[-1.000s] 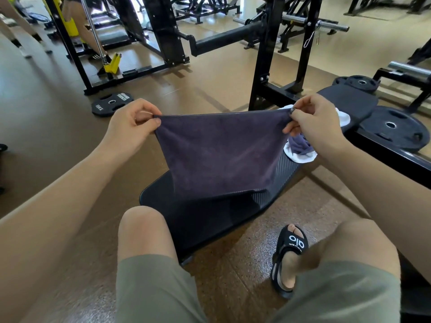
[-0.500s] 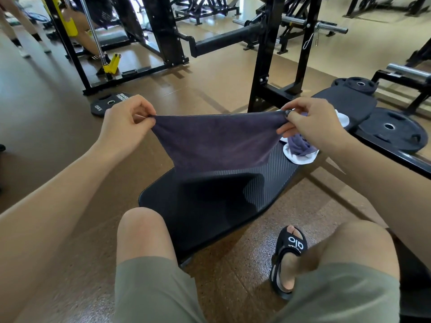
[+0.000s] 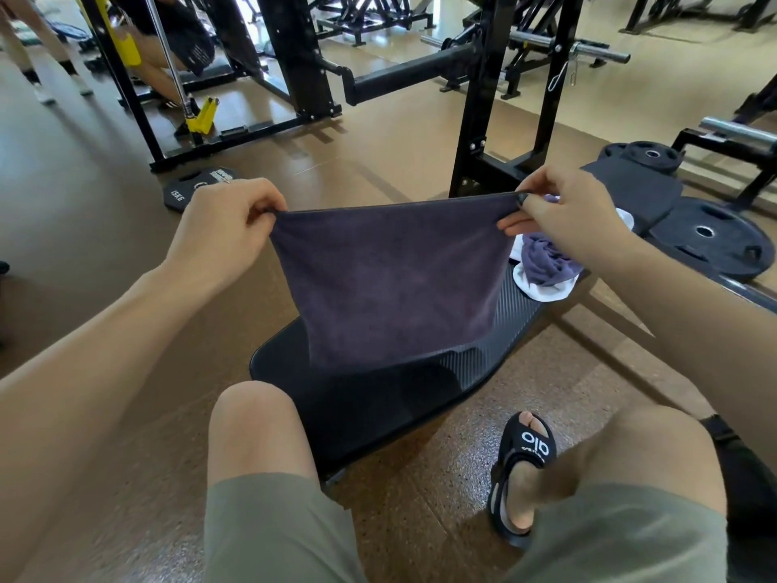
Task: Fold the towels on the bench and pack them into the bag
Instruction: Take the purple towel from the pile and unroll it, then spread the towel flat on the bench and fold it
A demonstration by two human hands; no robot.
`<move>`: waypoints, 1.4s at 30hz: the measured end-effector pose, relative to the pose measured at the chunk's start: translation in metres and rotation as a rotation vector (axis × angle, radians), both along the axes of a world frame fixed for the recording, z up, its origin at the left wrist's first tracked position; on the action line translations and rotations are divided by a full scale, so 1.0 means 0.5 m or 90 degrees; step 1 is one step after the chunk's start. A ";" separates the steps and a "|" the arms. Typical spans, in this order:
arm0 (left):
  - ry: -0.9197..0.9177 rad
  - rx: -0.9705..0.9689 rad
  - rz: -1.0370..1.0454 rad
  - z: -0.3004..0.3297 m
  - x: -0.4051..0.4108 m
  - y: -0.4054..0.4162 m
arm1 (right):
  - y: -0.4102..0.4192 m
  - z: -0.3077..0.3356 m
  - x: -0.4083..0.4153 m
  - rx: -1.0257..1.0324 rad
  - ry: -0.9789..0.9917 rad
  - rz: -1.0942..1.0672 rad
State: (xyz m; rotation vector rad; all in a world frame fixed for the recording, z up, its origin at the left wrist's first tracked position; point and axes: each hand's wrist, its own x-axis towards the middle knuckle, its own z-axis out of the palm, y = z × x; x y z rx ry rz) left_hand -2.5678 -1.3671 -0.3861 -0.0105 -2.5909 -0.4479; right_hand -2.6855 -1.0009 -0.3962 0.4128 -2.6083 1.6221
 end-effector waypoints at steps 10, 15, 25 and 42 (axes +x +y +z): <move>-0.004 -0.029 -0.017 -0.043 -0.051 -0.026 | -0.023 -0.031 -0.060 -0.063 -0.042 0.015; -0.048 -0.171 0.018 -0.043 -0.141 -0.053 | -0.092 -0.029 -0.178 -0.045 -0.057 -0.009; 0.042 -0.231 0.090 -0.084 -0.105 -0.059 | -0.112 -0.106 -0.169 -0.034 0.074 -0.020; -0.399 -0.341 -0.129 -0.448 0.130 0.091 | 0.071 -0.526 0.075 0.527 0.296 0.224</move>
